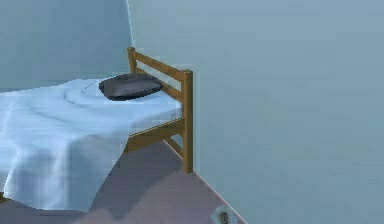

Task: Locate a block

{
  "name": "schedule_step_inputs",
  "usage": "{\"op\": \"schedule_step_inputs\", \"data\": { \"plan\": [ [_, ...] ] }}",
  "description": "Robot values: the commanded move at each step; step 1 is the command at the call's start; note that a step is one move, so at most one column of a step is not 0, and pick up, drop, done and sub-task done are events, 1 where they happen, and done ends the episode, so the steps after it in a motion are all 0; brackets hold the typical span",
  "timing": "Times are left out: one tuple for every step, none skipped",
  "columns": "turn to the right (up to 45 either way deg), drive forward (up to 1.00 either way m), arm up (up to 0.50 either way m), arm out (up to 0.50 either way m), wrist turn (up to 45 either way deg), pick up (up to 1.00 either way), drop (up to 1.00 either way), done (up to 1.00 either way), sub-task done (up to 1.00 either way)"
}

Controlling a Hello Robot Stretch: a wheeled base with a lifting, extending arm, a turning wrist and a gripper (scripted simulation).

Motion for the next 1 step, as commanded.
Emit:
{"op": "schedule_step_inputs", "data": {
  "plan": [
    [12.0, 0.00, 0.00, 0.00, 0.0, 0.00, 0.00, 0.00, 0.00]
  ]
}}
